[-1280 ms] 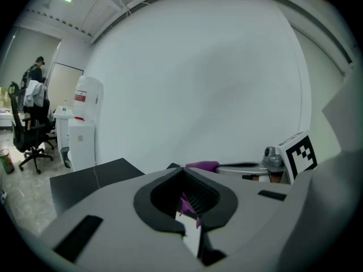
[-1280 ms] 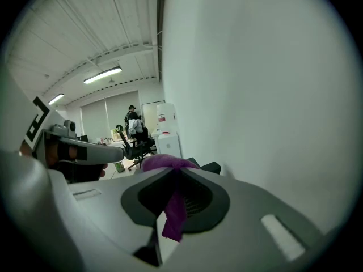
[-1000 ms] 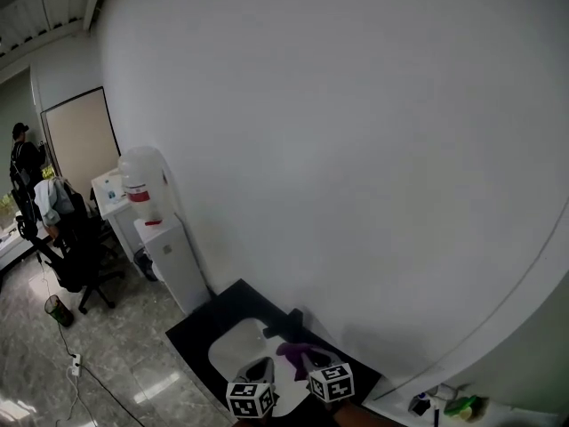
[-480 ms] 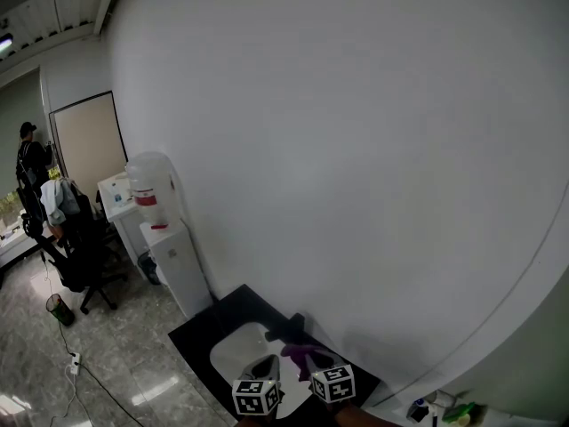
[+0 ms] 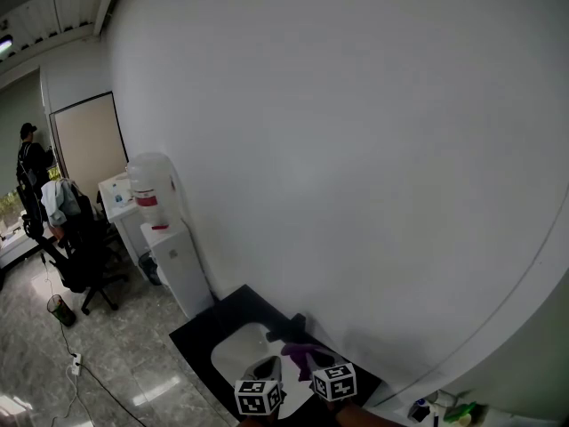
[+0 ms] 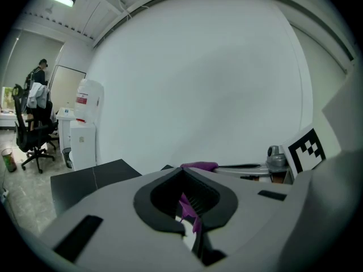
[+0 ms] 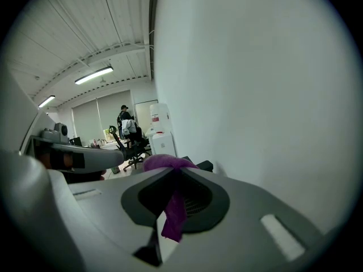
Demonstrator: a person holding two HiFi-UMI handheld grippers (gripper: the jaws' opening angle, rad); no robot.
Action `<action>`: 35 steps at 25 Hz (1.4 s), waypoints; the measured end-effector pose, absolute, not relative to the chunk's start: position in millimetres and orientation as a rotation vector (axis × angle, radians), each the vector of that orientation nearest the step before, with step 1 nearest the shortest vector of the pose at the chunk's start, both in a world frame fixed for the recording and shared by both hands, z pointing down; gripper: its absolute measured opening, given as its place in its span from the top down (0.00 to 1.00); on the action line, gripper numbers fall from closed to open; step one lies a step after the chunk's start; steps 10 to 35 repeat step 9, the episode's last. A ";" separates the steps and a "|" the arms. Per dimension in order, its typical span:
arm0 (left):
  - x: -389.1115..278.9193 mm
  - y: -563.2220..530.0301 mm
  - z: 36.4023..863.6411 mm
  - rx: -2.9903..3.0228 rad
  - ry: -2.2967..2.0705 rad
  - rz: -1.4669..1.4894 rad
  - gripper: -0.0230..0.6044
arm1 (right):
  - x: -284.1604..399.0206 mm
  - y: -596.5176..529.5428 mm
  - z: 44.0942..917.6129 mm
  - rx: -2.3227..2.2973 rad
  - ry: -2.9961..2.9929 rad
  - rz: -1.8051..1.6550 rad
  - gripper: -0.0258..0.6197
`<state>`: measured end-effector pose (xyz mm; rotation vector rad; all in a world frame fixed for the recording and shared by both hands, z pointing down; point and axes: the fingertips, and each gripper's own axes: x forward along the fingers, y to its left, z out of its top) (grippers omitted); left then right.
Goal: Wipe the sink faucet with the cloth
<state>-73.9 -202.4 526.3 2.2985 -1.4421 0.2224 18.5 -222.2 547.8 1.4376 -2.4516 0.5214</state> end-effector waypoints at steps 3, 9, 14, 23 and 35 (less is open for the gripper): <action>-73.4 -202.8 527.6 2.299 -1.438 0.223 0.96 | 18.9 -222.7 550.4 1.438 -2.446 0.523 0.91; -73.0 -206.5 527.4 2.306 -1.434 0.222 0.96 | 19.1 -226.4 551.9 1.433 -2.441 0.521 0.91; -73.0 -206.5 527.4 2.306 -1.434 0.222 0.96 | 19.1 -226.4 551.9 1.433 -2.441 0.521 0.91; -73.0 -206.5 527.4 2.306 -1.434 0.222 0.96 | 19.1 -226.4 551.9 1.433 -2.441 0.521 0.91; -73.0 -206.5 527.4 2.306 -1.434 0.222 0.96 | 19.1 -226.4 551.9 1.433 -2.441 0.521 0.91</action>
